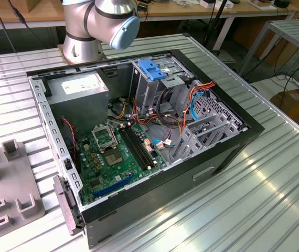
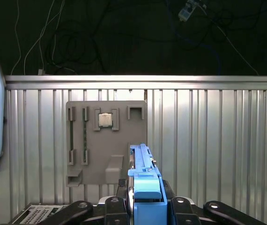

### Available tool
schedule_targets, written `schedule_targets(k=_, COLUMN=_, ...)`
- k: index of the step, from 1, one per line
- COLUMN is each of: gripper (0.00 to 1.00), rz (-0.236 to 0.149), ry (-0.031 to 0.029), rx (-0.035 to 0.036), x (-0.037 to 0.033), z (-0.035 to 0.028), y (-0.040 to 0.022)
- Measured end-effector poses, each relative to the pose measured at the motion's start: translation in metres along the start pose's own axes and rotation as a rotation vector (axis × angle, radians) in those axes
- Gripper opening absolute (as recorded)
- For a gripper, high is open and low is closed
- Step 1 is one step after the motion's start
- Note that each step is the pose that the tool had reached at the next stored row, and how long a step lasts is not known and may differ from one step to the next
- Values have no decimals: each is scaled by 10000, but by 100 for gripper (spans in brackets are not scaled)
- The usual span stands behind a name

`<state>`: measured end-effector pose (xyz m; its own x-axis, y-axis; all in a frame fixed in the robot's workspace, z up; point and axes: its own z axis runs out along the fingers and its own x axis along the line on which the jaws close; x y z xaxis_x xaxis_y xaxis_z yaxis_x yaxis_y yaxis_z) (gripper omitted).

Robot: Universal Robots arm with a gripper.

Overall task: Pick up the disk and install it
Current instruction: 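Pick up the disk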

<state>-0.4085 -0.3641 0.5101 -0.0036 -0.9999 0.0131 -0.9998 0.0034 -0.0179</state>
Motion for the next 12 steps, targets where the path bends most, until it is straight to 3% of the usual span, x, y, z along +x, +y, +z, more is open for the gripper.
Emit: schedule_targets(k=12, gripper=37, rz=0, ry=0, rx=0, x=-1, z=2, y=-109)
